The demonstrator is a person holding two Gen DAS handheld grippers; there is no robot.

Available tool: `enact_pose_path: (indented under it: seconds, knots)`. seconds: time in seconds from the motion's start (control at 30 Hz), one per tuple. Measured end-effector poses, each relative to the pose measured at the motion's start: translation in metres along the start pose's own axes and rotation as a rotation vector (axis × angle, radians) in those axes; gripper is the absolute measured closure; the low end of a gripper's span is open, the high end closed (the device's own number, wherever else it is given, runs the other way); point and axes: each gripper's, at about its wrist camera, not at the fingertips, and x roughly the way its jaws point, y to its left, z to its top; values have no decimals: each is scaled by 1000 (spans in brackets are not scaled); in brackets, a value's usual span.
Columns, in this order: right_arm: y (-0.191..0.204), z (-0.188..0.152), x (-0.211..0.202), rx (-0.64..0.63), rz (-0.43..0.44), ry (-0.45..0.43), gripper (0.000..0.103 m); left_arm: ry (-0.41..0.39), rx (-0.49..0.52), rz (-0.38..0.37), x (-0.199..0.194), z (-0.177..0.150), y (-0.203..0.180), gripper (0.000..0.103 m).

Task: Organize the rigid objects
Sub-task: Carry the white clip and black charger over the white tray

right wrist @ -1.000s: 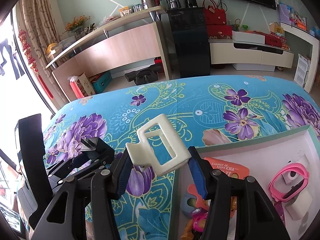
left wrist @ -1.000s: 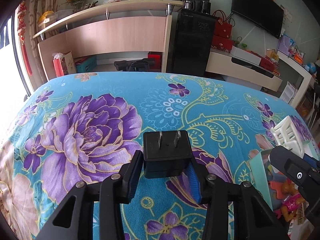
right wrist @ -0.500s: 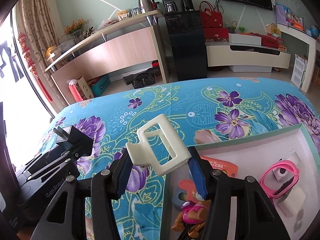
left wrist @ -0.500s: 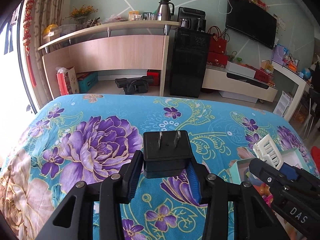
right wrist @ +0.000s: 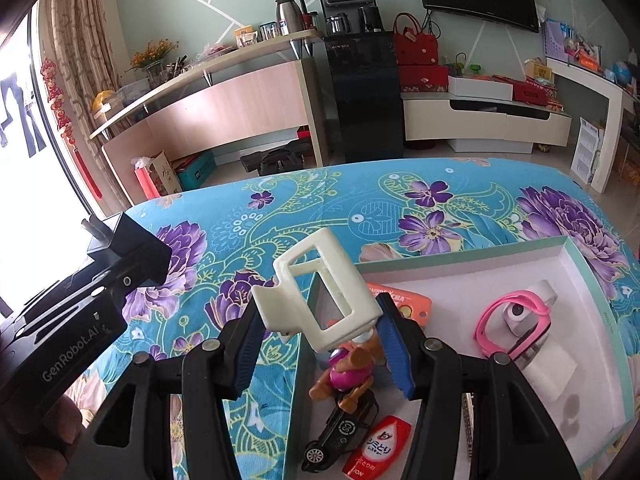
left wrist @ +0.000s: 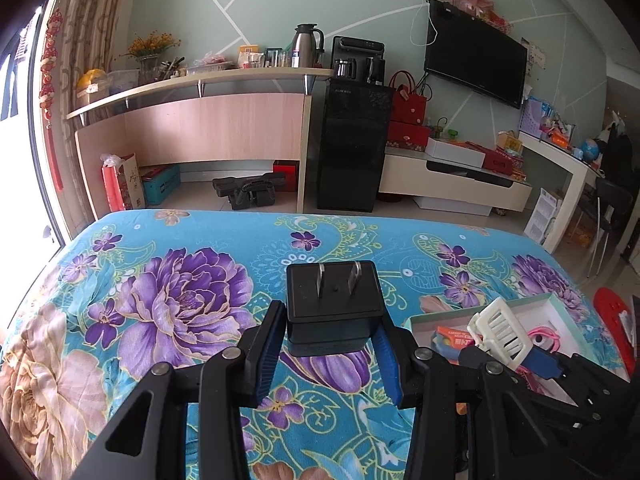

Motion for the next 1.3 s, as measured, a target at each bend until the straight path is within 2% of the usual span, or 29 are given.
enact_pose_path:
  seconds: [0.17,0.37,0.7,0.87,1.0,1.3]
  knots:
    - [-4,-12,-17,-2,-22,-9,47,-2,24,-26,-13,-6,-12,57]
    - [-14,-20,-41,-4,-63,-29,47,33,69,-59,-24,-20,-27,57]
    - [-63,-42,-66,45,-181,47,47,93,155,-154,-45,-44,-74,57]
    - [-82,-51,-76,84,-206,72,47,152,185,-195,-44,-55,-95,57]
    - [-94,-57,-82,98,-216,79,47,199,189,-210,-37,-64,-109,57]
    - [-108,-67,-74,132,-196,135,47,260,233,-186,-22,-80,-126,57]
